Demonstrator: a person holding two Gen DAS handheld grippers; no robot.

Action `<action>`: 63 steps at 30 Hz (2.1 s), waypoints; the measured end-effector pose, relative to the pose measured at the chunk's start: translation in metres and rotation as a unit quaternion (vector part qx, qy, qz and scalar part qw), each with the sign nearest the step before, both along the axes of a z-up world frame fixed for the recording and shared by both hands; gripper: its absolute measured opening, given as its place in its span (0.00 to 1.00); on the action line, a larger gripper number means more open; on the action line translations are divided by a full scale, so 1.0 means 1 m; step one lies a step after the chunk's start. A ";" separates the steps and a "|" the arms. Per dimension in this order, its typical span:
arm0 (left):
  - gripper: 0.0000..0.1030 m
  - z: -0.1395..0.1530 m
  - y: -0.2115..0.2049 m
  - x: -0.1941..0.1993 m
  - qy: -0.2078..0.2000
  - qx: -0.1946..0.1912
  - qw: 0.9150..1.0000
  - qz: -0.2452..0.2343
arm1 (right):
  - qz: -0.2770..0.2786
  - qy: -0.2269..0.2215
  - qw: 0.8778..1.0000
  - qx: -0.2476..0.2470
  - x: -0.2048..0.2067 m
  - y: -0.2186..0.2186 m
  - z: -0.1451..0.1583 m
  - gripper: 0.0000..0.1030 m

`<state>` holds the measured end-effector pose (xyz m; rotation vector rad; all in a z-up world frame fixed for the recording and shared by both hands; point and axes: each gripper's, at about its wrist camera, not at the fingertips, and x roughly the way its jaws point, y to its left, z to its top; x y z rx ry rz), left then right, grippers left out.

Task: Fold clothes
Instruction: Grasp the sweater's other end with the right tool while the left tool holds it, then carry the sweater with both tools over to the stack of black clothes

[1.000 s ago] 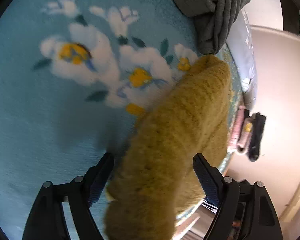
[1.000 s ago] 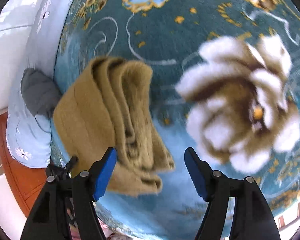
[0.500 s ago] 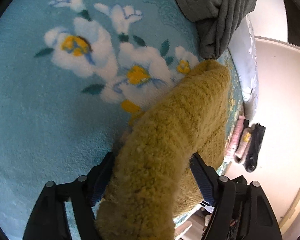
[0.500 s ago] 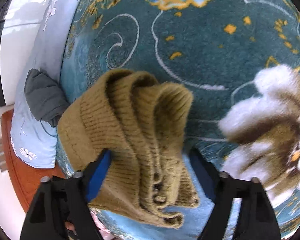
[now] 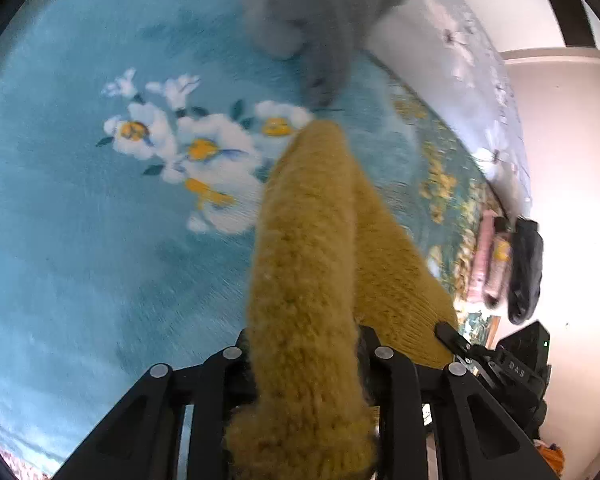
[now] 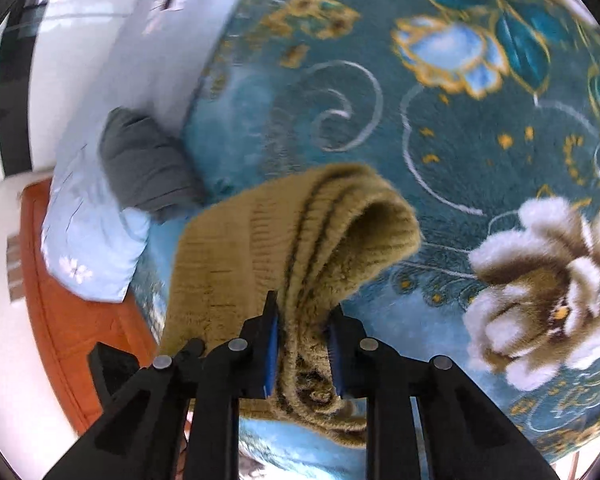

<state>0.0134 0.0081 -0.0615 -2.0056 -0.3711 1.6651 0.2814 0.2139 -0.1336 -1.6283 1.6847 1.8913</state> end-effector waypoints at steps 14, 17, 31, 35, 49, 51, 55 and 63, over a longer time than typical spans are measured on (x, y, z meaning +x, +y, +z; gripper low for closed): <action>0.28 0.211 0.143 0.116 0.147 0.062 0.986 0.040 | 0.104 0.155 0.982 -0.042 0.033 0.157 0.133 0.20; 0.28 0.246 0.213 0.126 0.168 0.090 0.982 0.011 | 0.107 0.200 0.974 -0.014 0.045 0.221 0.177 0.20; 0.28 0.207 0.512 0.147 0.089 0.186 0.976 -0.063 | 0.076 0.179 0.973 0.129 0.063 0.525 0.234 0.20; 0.28 0.169 0.524 0.156 0.105 0.151 0.982 -0.039 | 0.096 0.185 0.964 0.162 0.035 0.559 0.230 0.20; 0.43 0.108 0.482 0.136 0.033 0.082 0.996 -0.015 | 0.078 0.116 0.980 0.140 0.043 0.581 0.138 0.29; 0.45 0.110 0.481 0.130 0.036 0.081 0.996 -0.019 | 0.057 0.128 0.979 0.148 0.057 0.578 0.147 0.32; 0.45 0.107 0.487 0.132 0.023 0.075 0.996 -0.036 | -0.020 0.155 0.981 0.114 0.107 0.571 0.144 0.48; 0.44 0.120 0.486 0.156 0.002 0.069 0.995 -0.075 | -0.076 0.130 0.989 -0.006 0.170 0.518 0.087 0.51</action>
